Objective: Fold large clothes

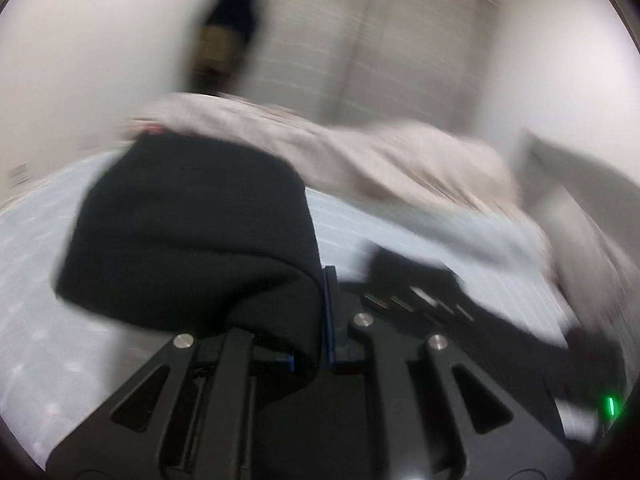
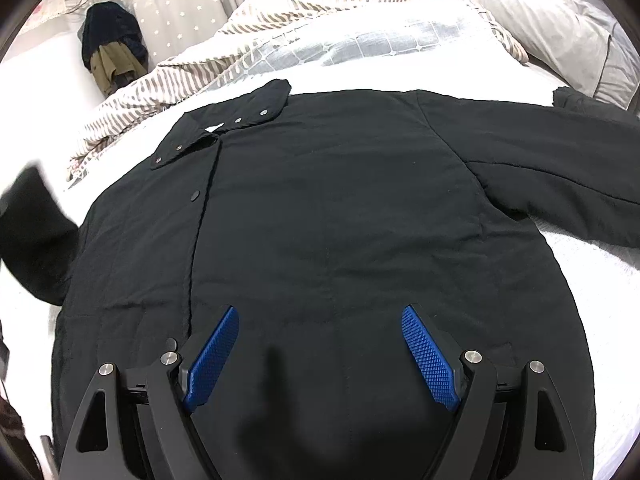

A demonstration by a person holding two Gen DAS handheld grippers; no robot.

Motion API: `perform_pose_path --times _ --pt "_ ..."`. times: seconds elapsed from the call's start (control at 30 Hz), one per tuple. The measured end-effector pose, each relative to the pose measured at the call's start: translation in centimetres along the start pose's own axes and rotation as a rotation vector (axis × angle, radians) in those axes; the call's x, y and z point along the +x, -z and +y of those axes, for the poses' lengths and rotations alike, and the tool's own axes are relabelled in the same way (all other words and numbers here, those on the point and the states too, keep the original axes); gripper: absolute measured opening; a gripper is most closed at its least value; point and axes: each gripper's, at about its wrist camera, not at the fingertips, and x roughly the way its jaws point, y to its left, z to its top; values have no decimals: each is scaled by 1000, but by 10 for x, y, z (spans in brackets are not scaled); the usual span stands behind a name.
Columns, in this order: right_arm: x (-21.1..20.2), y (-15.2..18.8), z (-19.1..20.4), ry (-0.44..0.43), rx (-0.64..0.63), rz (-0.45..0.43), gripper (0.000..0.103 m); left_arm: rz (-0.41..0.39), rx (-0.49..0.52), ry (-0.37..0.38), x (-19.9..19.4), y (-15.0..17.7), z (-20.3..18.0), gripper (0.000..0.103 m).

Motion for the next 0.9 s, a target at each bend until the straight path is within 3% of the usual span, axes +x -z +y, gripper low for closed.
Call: perform_pose_path --times 0.1,0.17,0.23,0.3,0.37,0.43,0.5,0.57,0.7,0.8,0.9 --pt "-3 -1 -1 -6 2 -8 85 146 130 146 27 29 -43 16" --pt "-5 -1 -2 -6 6 -13 85 320 217 252 49 66 -67 27" --pt "-6 -2 -3 -13 13 -14 85 462 263 286 63 100 -76 29" --pt "-6 -2 -4 -23 16 -12 85 495 269 276 58 116 -74 35" --pt "-6 -2 -4 -24 15 -13 85 476 241 280 50 118 -65 44" --pt "-5 -1 -4 -36 18 -14 85 419 226 220 36 113 -52 58" --pt "-4 0 -2 -73 26 -13 85 354 212 158 25 106 -39 63" --pt "1 1 3 -127 26 -3 85 294 184 96 20 101 -24 63" --pt "18 3 20 -293 0 23 83 276 172 -4 22 96 10 63" --pt "42 -3 38 -367 17 56 65 283 119 -7 26 98 29 57" --pt "69 -10 60 -369 5 100 19 280 63 13 28 100 37 54"
